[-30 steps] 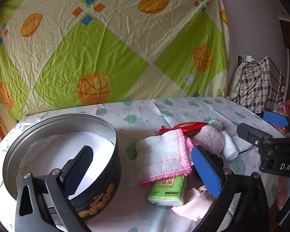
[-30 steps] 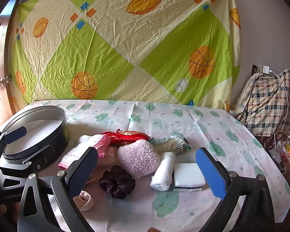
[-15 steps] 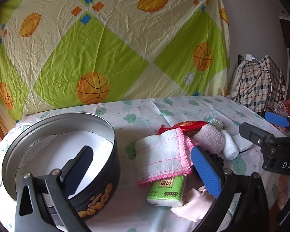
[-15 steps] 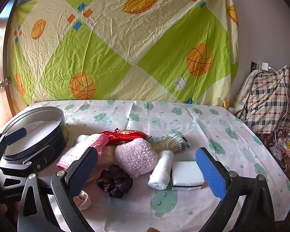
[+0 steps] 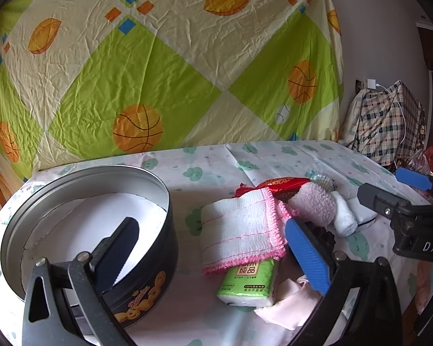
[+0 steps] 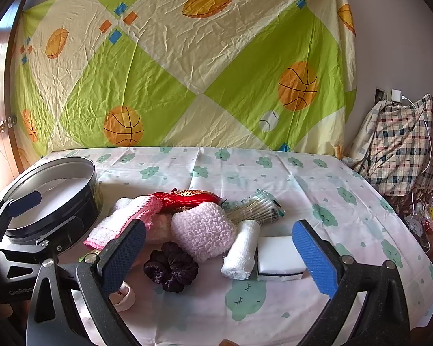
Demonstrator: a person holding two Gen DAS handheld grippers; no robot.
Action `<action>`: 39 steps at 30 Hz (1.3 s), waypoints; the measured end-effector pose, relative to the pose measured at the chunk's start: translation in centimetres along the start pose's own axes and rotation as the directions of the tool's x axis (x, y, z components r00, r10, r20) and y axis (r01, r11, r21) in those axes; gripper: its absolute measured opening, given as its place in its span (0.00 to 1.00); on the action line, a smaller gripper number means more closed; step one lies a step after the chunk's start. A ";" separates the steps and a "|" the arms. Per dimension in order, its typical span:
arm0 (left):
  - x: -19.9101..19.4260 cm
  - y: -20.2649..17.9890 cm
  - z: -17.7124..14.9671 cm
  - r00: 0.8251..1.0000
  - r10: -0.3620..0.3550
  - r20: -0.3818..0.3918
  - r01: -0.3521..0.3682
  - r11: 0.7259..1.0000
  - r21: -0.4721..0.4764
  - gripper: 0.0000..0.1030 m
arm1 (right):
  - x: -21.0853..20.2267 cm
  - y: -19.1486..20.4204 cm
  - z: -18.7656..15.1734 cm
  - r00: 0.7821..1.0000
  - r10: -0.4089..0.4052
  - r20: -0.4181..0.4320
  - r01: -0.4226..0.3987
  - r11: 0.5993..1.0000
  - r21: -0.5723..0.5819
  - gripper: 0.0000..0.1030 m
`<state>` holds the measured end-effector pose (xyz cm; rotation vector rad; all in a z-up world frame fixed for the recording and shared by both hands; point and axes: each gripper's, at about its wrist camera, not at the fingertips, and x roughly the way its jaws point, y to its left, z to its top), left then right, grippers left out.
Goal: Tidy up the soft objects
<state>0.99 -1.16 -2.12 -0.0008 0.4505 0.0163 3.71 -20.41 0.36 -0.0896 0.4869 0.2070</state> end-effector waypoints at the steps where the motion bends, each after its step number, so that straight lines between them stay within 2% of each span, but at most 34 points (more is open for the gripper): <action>1: 0.0 0.0 0.0 1.000 0.001 -0.001 -0.001 1.000 -0.001 1.00 | 0.0 0.0 0.0 1.000 0.000 -0.002 0.000 1.000 0.000 0.99; 15: 0.1 -0.1 -0.2 1.000 0.003 -0.007 -0.003 1.000 0.002 1.00 | 0.5 -0.8 -0.3 1.000 -0.007 -0.014 0.007 1.000 0.018 0.99; 23: 1.2 -1.5 0.2 1.000 -0.009 -0.022 0.010 0.999 0.040 1.00 | 1.4 -2.7 -0.7 0.999 -0.035 -0.028 0.036 0.998 0.049 0.99; 27: 2.7 -2.6 0.4 0.998 -0.032 -0.056 0.036 0.997 0.068 1.00 | 1.8 -4.5 -1.0 0.998 -0.054 -0.039 0.057 0.995 0.083 0.99; 33: 5.5 -3.1 1.0 0.988 -0.059 -0.142 0.068 0.996 0.060 0.99 | 2.5 -7.7 -1.5 0.995 -0.084 -0.055 0.090 0.986 0.137 0.99; 36: 6.4 -3.0 1.2 0.984 -0.076 -0.164 0.084 0.996 0.043 0.94 | 3.5 -9.2 -1.8 0.989 -0.119 -0.087 0.131 0.980 0.147 0.99; 37: 6.8 -2.9 1.2 0.981 -0.081 -0.176 0.089 0.995 0.040 0.86 | 3.8 -9.7 -1.9 0.986 -0.131 -0.098 0.145 0.978 0.149 0.99; 39: 7.5 -3.0 1.2 0.976 -0.077 -0.202 0.089 0.995 0.051 0.82 | 4.3 -10.8 -2.2 0.983 -0.143 -0.117 0.162 0.972 0.168 0.99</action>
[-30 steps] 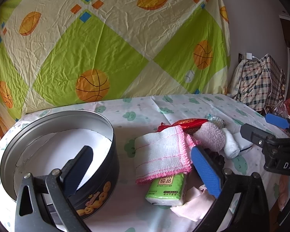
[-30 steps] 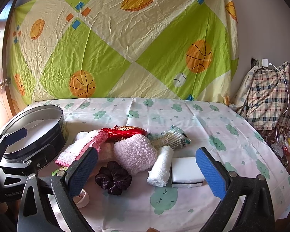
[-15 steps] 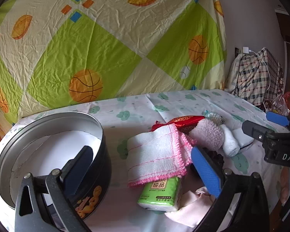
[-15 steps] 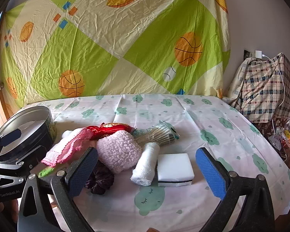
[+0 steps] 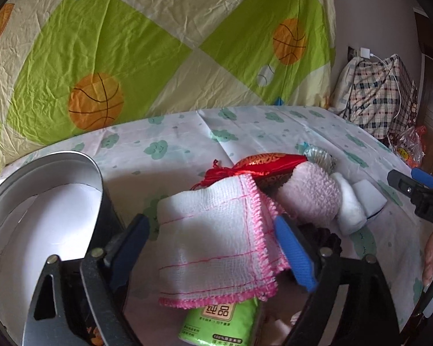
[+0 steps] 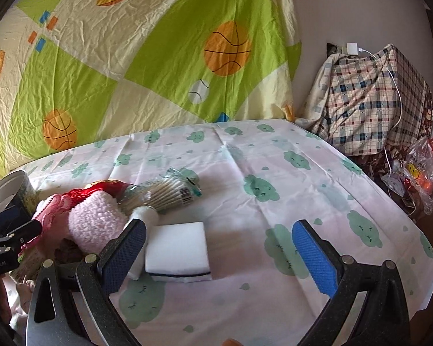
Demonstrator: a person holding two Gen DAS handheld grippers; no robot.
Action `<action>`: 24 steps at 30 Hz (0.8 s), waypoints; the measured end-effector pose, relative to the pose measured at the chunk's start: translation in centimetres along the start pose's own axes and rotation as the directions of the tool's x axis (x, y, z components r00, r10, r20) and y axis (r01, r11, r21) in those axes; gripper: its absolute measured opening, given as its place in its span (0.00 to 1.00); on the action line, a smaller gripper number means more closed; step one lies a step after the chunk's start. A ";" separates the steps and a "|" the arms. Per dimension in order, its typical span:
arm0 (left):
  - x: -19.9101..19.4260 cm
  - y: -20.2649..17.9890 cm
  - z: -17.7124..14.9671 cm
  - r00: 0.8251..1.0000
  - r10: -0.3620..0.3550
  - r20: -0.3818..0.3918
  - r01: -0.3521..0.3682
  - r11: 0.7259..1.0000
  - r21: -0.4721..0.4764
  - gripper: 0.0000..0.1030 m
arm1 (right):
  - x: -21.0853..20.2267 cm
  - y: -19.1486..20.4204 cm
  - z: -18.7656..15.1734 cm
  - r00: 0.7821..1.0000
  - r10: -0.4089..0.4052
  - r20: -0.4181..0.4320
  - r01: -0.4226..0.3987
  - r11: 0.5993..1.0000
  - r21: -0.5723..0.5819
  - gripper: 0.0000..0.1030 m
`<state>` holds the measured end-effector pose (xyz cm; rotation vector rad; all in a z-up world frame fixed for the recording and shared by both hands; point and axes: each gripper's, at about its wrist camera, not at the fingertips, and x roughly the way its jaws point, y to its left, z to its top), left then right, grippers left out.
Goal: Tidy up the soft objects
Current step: 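Grasp the white-and-pink washcloth with the left tool while the right tool grasps the white sponge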
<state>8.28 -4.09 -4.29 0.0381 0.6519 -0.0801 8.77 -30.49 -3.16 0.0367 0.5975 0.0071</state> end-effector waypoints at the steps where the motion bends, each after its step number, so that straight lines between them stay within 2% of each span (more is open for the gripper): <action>1: 0.1 0.0 0.0 1.000 -0.001 0.001 0.001 1.000 0.003 0.75 | 0.2 -0.4 0.0 1.000 0.003 -0.008 -0.003 1.000 0.013 0.99; 2: 0.0 -0.1 0.1 1.000 -0.006 0.007 0.006 1.000 0.010 0.59 | 0.5 -0.7 0.0 1.000 0.014 -0.017 -0.014 1.000 0.023 0.99; 3: 0.1 -0.1 0.1 1.000 -0.017 0.003 0.017 1.000 0.017 0.50 | 0.7 -0.7 0.0 0.999 0.028 -0.029 -0.027 0.999 0.025 0.99; 4: 0.3 -0.2 0.1 0.999 -0.034 -0.013 0.034 0.999 0.020 0.35 | 1.0 -0.6 0.0 0.998 0.038 -0.044 -0.037 0.999 0.019 0.99; 5: 0.5 -0.2 0.1 0.999 -0.040 -0.026 0.041 0.999 0.022 0.24 | 1.3 -0.4 0.0 0.997 0.040 -0.065 -0.040 0.999 0.004 0.99; 6: 0.7 -0.3 0.1 0.998 -0.050 -0.034 0.051 0.998 0.027 0.20 | 1.6 0.0 -0.1 0.996 0.036 -0.083 -0.037 0.999 -0.014 0.99; 9: 0.7 -0.8 0.2 0.997 -0.068 -0.038 0.070 0.996 0.056 0.13 | 2.5 0.9 -0.5 0.991 0.035 -0.132 -0.044 0.997 -0.064 0.99; 13: 0.7 -1.0 0.2 0.997 -0.071 -0.041 0.073 0.995 0.072 0.09 | 3.6 2.2 -1.1 0.978 0.060 -0.198 -0.087 0.988 -0.130 0.99; 15: 0.4 -0.8 0.2 0.997 -0.072 -0.027 0.073 0.995 0.061 0.09 | 4.0 2.7 -1.4 0.972 0.063 -0.225 -0.099 0.983 -0.154 0.90; 17: 0.1 -0.6 0.2 0.997 -0.074 -0.006 0.075 0.996 0.054 0.09 | 4.5 2.6 -1.6 0.963 0.079 -0.258 -0.119 0.982 -0.144 0.67; 20: -0.4 -0.3 0.3 0.997 -0.070 0.023 0.069 0.997 0.046 0.09 | 4.7 2.2 -1.7 0.953 0.121 -0.276 -0.158 0.981 -0.115 0.59; 24: -1.2 0.1 0.2 0.995 -0.064 0.072 0.062 0.998 0.031 0.09 | 4.0 2.2 -1.7 0.960 0.133 -0.245 -0.165 0.980 -0.114 0.58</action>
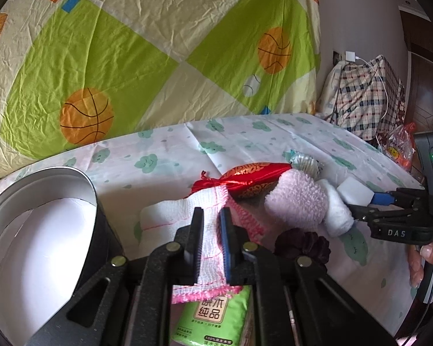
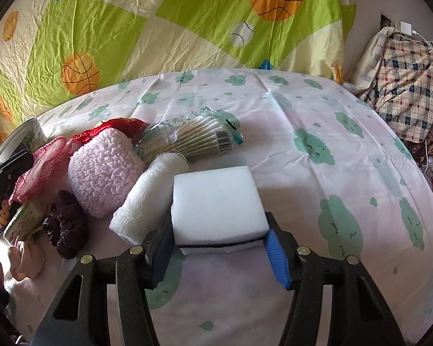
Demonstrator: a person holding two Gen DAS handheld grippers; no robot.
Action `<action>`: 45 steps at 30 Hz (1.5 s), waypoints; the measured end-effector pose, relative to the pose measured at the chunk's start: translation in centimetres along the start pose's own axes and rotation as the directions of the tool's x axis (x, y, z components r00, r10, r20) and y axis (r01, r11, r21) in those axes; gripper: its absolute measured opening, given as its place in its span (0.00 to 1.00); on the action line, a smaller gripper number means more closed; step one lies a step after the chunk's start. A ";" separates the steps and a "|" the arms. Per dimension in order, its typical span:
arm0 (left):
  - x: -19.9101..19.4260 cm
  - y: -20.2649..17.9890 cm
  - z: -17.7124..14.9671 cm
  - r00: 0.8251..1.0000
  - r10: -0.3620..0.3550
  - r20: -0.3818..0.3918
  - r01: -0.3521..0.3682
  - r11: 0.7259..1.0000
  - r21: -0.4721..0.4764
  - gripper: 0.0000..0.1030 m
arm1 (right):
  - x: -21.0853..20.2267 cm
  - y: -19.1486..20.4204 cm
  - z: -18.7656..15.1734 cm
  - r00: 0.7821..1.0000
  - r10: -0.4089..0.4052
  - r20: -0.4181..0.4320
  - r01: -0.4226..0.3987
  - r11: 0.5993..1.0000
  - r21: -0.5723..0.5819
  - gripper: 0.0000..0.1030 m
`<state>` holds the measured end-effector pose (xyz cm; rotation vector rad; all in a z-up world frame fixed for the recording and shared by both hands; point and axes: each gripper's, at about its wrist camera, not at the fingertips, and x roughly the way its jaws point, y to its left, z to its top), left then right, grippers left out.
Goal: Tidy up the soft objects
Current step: 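Grasp the white-and-pink washcloth with the left tool while the right tool grasps the white sponge, then lift the washcloth with the left tool while the right tool lifts the sponge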
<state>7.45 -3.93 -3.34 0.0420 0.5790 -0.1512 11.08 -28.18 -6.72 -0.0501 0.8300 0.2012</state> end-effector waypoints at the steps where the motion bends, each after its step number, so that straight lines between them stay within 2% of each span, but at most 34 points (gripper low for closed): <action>1: -0.2 0.1 0.0 1.000 0.003 0.014 -0.003 1.000 -0.004 0.09 | -0.3 0.2 0.0 1.000 0.005 0.017 -0.005 1.000 -0.004 0.58; 8: -1.4 0.5 -0.1 0.997 0.023 0.079 -0.021 0.999 -0.027 0.09 | -2.3 0.7 -0.1 0.991 0.004 0.132 -0.001 1.000 -0.021 0.58; 15: -2.1 0.6 -0.2 0.992 0.037 0.121 -0.033 0.999 -0.038 0.09 | -3.8 1.3 -0.4 0.974 -0.005 0.228 0.013 0.999 -0.034 0.57; 31: -4.4 1.0 -0.9 0.970 0.039 0.240 -0.025 0.998 -0.061 0.06 | -6.6 2.3 -0.3 0.916 0.038 0.399 -0.038 0.999 -0.008 0.57; 37: -4.0 1.1 -0.8 0.976 0.023 0.215 -0.011 0.998 -0.055 0.07 | -6.5 3.2 -0.2 0.909 0.058 0.414 -0.054 0.998 -0.021 0.58; 39: -3.0 0.8 -0.6 0.987 -0.002 0.162 0.009 0.999 -0.037 0.11 | -6.2 3.5 0.1 0.910 0.067 0.408 -0.060 0.998 -0.029 0.58; 40: -2.4 0.7 -0.5 0.992 -0.007 0.127 0.011 0.999 -0.030 0.26 | -5.9 3.8 0.4 0.913 0.067 0.402 -0.058 0.998 -0.034 0.58; 41: -1.7 0.5 -0.4 0.996 -0.010 0.091 0.013 1.000 -0.025 0.52 | -5.6 4.0 0.6 0.915 0.068 0.398 -0.058 0.998 -0.038 0.58; 42: -1.0 0.4 -0.3 0.998 -0.013 0.056 0.014 1.000 -0.023 0.62 | -5.4 4.2 0.8 0.916 0.071 0.395 -0.059 0.997 -0.042 0.58; 43: -0.6 0.4 -0.4 0.999 -0.012 0.030 0.013 1.000 -0.024 0.69 | -5.1 4.4 1.0 0.917 0.073 0.391 -0.060 0.997 -0.045 0.58; 45: 0.2 0.2 -0.4 0.999 -0.047 -0.013 0.046 0.999 -0.020 0.69 | -4.7 4.7 1.2 0.920 0.077 0.385 -0.063 0.997 -0.049 0.58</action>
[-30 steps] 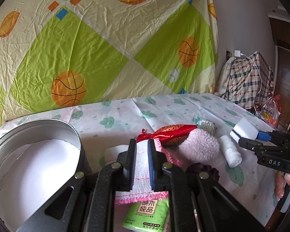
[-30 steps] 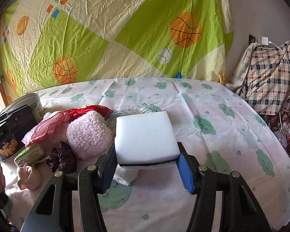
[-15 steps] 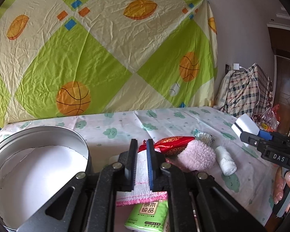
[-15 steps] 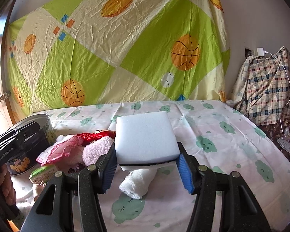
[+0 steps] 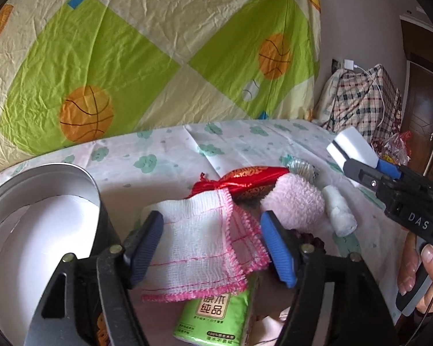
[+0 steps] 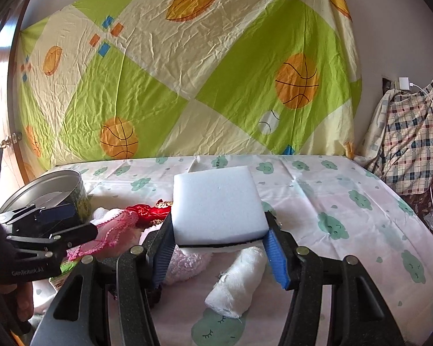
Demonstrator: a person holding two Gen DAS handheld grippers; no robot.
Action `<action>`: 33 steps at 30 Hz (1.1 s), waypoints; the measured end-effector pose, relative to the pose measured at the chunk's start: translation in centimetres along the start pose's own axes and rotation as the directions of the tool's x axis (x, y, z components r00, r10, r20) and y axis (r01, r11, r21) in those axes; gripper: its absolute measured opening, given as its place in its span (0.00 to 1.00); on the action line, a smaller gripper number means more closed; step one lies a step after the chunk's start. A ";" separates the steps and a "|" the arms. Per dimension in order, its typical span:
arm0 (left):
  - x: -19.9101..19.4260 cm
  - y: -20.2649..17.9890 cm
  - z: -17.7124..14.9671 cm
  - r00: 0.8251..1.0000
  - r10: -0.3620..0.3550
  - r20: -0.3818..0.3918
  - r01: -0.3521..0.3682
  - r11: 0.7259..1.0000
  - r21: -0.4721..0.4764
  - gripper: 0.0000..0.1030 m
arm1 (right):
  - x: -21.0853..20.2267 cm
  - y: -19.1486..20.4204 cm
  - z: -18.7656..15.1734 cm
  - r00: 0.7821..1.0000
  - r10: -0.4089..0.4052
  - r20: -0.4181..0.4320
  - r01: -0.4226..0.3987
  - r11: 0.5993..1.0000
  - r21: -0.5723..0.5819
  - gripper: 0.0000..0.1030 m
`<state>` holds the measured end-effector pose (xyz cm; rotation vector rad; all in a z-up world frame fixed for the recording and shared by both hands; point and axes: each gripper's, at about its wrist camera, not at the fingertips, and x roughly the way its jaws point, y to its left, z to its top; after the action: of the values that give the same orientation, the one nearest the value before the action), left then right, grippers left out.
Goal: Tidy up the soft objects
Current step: 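Lift the washcloth with the left tool while the right tool lifts the sponge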
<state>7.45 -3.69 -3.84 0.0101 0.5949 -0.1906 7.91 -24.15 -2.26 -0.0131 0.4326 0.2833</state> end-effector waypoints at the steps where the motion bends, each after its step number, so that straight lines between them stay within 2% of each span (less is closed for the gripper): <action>1: 0.4 -0.1 -0.1 1.000 -0.011 -0.021 0.011 1.000 0.004 0.69 | 0.2 0.1 0.1 1.000 0.004 -0.001 -0.004 1.000 -0.001 0.58; 5: 1.9 -0.6 0.0 0.995 -0.015 -0.095 0.017 1.000 0.020 0.69 | 0.7 0.7 0.3 1.000 0.013 -0.002 -0.013 1.000 -0.012 0.58; 10: 3.6 0.2 0.2 0.987 -0.012 -0.159 0.010 1.000 -0.018 0.68 | 1.1 1.3 0.4 1.000 0.017 -0.006 -0.017 1.000 -0.026 0.58; 12: 3.7 0.5 0.2 0.985 -0.030 -0.169 0.025 0.999 -0.033 0.45 | 1.1 1.4 0.4 1.000 0.014 -0.004 -0.014 0.999 -0.030 0.58; 13: 3.6 0.6 0.2 0.986 -0.031 -0.164 0.025 0.999 -0.036 0.27 | 1.0 1.4 0.4 1.000 0.013 -0.002 -0.013 0.999 -0.030 0.58; 16: 2.7 0.6 0.3 0.992 -0.016 -0.122 0.012 0.999 -0.033 0.16 | 0.8 1.4 0.5 1.000 0.006 0.011 -0.006 1.000 -0.027 0.58; 22: 0.4 0.7 0.7 1.000 0.016 0.009 -0.015 1.000 -0.026 0.14 | 0.0 1.7 0.5 0.998 -0.014 0.055 0.016 0.999 -0.041 0.58; 28: -1.3 1.5 0.7 0.992 0.061 0.112 -0.054 0.997 -0.062 0.14 | -1.0 1.5 0.5 0.995 -0.019 0.103 0.022 0.999 -0.030 0.58; 33: -2.6 0.7 0.3 0.975 0.100 0.198 -0.096 0.995 -0.026 0.14 | -1.7 2.0 0.4 0.990 -0.013 0.143 0.019 0.999 -0.040 0.58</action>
<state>5.61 -2.58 -2.13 0.0044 0.3946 -0.0893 6.06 -22.62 -1.08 -0.0363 0.2841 0.2755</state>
